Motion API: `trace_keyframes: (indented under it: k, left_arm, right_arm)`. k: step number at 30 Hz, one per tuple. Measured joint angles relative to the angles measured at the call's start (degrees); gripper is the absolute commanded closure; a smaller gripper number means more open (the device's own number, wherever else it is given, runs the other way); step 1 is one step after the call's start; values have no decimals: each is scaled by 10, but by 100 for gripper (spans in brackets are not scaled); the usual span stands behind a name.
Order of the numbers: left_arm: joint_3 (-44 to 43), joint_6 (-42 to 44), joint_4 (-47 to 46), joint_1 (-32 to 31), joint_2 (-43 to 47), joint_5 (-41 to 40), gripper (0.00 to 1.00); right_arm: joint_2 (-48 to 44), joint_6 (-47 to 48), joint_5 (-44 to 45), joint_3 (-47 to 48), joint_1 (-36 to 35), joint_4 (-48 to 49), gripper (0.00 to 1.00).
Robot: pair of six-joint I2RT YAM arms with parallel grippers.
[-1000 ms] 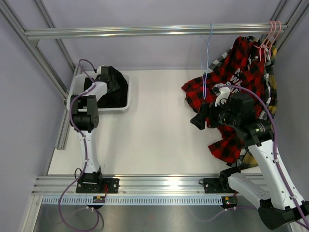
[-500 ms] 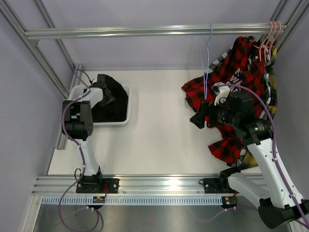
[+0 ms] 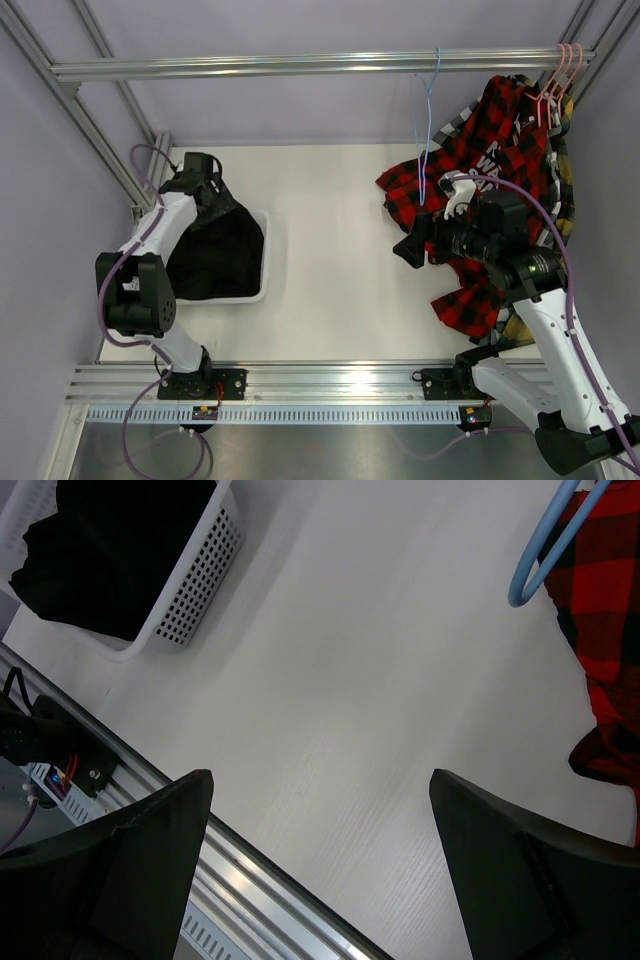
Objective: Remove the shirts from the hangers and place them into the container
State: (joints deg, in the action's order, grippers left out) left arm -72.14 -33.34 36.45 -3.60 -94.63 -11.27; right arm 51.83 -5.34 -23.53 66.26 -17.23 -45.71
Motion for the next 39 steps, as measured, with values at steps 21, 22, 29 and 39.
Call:
trace_keyframes:
  k: [21, 22, 29, 39]
  left_arm:
    - [-303, 63, 72, -3, -209, -59, 14]
    - [-303, 64, 80, -3, -216, -59, 14]
    - [-301, 68, 102, -3, -222, -59, 30]
    - [-270, 76, 107, -3, -218, -60, 97]
  right_arm:
    - [3, 10, -2, -1, 0, 0, 1]
    - [3, 10, -2, -2, 0, 1, 0]
    - [3, 10, -2, -12, 0, 1, 0]
    - [1, 9, -2, -14, 0, 5, 1]
